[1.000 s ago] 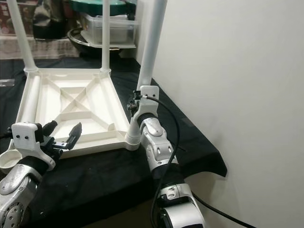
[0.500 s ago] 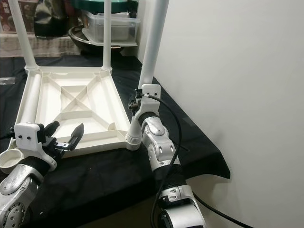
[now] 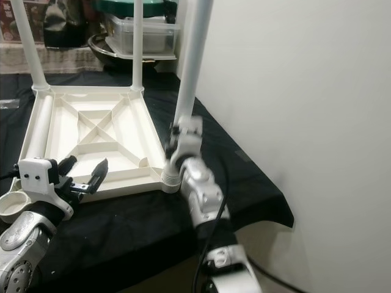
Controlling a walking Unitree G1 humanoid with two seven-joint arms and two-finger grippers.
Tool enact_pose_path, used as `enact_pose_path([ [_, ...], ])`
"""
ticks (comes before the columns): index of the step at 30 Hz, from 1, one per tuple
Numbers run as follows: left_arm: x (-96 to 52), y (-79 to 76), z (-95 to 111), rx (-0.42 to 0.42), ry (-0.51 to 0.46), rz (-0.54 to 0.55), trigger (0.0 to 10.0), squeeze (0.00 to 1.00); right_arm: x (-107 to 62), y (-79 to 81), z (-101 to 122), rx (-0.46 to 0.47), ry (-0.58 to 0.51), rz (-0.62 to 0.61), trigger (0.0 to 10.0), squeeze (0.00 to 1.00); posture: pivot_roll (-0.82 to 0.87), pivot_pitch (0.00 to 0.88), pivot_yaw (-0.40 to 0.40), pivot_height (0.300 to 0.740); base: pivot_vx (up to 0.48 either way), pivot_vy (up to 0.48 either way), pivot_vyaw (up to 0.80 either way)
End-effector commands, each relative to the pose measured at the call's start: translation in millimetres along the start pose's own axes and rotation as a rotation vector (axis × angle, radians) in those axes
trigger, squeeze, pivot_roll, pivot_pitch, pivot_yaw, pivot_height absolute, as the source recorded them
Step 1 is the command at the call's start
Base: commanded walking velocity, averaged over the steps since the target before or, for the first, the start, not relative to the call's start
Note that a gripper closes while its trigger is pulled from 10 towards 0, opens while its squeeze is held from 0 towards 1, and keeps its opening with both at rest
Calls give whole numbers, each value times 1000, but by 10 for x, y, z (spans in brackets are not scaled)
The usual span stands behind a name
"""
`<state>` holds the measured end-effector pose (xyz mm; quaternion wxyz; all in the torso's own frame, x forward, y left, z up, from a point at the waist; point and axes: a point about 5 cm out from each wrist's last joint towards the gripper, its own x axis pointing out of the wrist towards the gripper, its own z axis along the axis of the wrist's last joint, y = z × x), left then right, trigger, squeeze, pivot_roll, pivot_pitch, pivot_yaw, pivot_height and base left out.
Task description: Building children table
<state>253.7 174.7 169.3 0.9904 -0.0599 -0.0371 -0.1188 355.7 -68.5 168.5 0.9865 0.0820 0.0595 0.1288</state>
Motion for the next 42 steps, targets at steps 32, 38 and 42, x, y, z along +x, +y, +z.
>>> enact_pose_path([
  [32, 22, -15, -35, 2, 10, -19, 10000, 0, 210, -387, 781, -226, -35, 461, 10000, 0, 97, 0, -150, 740, 0, 0, 0],
  [38, 27, -17, -26, 8, 6, -19, 10000, 0, 261, -316, 887, -314, -42, 617, 0, 0, 120, 0, -166, 740, 0, 0, 0],
  [42, 15, -16, -31, 12, 9, -16, 10000, 0, 266, -252, 905, -317, -53, 660, 0, 0, 133, 0, -181, 740, 0, 0, 0],
])
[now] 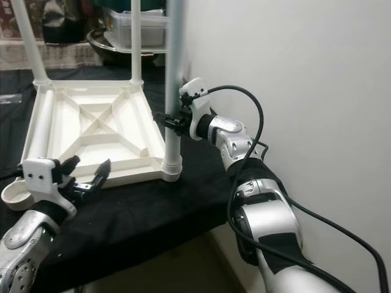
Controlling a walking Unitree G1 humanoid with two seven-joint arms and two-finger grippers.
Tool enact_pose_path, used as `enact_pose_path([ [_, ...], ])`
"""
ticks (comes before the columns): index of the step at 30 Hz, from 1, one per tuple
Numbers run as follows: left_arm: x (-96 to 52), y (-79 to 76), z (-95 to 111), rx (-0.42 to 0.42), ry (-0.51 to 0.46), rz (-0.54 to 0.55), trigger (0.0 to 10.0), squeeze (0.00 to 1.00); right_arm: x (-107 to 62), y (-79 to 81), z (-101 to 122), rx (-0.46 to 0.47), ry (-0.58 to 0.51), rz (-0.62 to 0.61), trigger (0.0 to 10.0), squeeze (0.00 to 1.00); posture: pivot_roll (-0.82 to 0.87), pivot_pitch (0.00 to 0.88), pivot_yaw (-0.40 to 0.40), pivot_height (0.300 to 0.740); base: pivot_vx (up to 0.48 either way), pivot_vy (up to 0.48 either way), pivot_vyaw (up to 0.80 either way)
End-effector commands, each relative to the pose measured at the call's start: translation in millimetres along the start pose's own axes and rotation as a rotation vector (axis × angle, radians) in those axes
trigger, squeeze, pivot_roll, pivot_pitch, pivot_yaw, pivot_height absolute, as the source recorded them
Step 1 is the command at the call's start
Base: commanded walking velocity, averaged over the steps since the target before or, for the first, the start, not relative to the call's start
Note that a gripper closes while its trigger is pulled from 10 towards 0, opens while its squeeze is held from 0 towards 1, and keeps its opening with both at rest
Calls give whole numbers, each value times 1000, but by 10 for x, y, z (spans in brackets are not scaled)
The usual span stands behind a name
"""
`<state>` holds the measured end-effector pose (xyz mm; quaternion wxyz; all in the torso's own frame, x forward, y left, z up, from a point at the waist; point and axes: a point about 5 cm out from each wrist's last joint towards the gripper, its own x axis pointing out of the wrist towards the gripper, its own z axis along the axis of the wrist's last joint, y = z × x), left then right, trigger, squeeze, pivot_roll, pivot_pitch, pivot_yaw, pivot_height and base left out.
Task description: Building children table
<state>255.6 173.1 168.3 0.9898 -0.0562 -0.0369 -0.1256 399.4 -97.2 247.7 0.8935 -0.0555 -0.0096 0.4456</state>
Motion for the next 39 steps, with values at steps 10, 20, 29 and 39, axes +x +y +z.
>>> enact_pose_path([
  [10, -91, 6, -50, 12, 20, 17, 10000, 0, 28, 35, -214, 82, 15, -3, 0, 0, 146, 0, -194, 740, 0, 0, 0],
  [20, -56, -19, -78, 7, 28, 0, 10000, 0, -183, -87, -565, 273, -10, -124, 0, 0, 136, 0, -185, 740, 0, 0, 0],
  [29, -65, -5, -79, 4, 33, -9, 10000, 0, -248, 25, -788, 315, 21, -14, 0, 0, 136, 0, -180, 740, 0, 0, 0],
  [39, -109, -1, -80, 4, 40, -6, 10000, 0, -190, 258, -882, 377, 62, 245, 0, 0, 163, 0, -191, 740, 0, 0, 0],
])
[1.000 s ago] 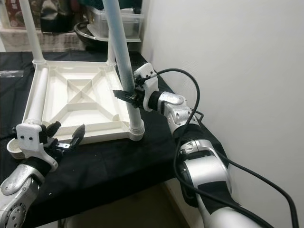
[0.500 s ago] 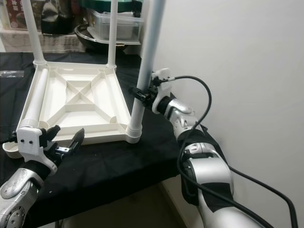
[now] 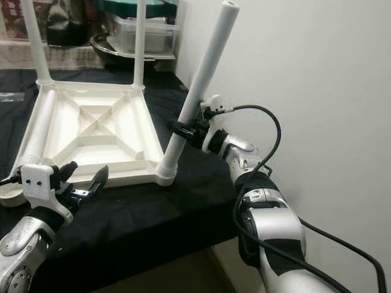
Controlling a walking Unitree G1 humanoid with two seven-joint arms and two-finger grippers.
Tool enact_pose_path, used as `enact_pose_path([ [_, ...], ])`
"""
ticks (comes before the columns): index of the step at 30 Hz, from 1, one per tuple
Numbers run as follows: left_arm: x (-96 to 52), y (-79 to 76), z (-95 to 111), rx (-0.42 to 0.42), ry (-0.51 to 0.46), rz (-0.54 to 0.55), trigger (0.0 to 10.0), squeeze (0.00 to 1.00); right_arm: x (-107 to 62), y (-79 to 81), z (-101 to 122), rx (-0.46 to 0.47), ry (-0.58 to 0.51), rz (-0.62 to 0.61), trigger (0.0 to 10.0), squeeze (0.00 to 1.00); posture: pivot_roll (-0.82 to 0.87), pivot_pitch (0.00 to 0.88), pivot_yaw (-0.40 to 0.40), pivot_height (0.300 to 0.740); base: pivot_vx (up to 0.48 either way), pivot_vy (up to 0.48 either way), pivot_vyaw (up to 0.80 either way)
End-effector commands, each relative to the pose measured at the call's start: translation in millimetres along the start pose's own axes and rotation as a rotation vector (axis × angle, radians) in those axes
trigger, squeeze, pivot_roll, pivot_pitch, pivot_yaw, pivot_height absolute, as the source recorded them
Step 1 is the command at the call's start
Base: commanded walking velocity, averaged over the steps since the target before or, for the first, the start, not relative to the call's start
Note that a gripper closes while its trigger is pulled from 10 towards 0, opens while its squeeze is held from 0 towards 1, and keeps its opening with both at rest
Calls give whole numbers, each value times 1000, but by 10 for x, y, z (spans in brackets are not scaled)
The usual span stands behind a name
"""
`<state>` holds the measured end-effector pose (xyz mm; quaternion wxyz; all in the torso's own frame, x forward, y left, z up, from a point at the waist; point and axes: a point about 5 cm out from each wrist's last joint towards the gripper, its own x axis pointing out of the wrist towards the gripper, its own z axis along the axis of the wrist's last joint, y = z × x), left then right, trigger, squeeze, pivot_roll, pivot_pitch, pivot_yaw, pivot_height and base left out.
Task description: Building children table
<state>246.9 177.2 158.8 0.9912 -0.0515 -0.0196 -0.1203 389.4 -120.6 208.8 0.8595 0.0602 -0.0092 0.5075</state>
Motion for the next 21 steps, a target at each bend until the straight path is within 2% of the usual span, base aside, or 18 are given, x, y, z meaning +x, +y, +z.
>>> enact_pose_path([
  [1, -21, -21, 7, 1, 6, -17, 10000, 0, 57, 258, -589, 247, 173, 167, 0, 0, 164, 0, -192, 740, 0, 0, 0],
  [8, -27, -14, 13, 0, 9, -20, 10000, 0, 53, 404, -712, 254, 216, 328, 0, 0, 164, 0, -189, 740, 0, 0, 0],
  [15, -28, -15, 14, 0, 9, -24, 10000, 0, 34, 422, -726, 248, 242, 372, 0, 0, 164, 0, -189, 740, 0, 0, 0],
  [21, -50, -4, 19, 1, 11, -25, 10000, 0, 68, 470, -705, 198, 319, 466, 0, 0, 177, 0, -207, 740, 0, 0, 0],
])
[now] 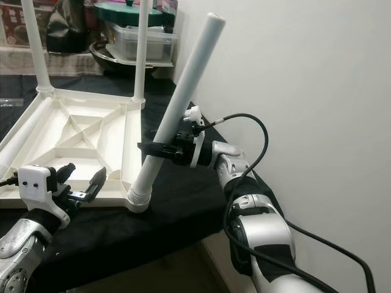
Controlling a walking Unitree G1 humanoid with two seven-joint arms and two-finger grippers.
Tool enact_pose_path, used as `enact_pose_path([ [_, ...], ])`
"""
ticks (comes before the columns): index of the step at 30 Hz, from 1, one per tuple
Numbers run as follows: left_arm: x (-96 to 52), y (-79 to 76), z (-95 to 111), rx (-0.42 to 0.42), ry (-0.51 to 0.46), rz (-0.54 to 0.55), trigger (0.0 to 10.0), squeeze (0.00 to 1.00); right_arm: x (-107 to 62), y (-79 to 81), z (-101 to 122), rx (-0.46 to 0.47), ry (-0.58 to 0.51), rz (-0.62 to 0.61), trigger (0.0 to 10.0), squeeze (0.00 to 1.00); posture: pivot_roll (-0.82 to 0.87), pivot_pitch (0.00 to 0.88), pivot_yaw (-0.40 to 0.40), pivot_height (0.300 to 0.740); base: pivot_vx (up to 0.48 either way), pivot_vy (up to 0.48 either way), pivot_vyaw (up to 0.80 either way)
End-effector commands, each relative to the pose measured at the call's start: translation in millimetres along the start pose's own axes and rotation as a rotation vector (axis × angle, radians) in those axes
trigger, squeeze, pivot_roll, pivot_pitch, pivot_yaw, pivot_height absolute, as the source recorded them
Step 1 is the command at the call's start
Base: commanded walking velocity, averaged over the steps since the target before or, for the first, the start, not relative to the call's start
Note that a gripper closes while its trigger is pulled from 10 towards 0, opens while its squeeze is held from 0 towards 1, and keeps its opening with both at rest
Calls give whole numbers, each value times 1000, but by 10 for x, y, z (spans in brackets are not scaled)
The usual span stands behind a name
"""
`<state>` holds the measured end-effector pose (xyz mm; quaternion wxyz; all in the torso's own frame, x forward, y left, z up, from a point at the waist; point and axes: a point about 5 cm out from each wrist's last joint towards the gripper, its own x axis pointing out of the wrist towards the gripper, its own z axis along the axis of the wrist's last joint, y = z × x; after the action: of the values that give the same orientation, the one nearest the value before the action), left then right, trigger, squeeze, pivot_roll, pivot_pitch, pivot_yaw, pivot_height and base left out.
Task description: Building children table
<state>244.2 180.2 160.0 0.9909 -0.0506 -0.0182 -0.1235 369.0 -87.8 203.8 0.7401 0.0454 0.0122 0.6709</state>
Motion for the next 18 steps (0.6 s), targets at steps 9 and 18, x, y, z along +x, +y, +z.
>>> enact_pose_path([
  [9, -41, -39, -6, -3, 10, -20, 10000, 0, 100, 172, -561, 202, 246, 125, 0, 0, 187, 0, -219, 740, 0, 0, 0],
  [18, -67, -62, -21, -12, 16, -24, 10000, 0, 199, 172, -502, 185, 246, 144, 0, 0, 188, 0, -225, 740, 0, 0, 0],
])
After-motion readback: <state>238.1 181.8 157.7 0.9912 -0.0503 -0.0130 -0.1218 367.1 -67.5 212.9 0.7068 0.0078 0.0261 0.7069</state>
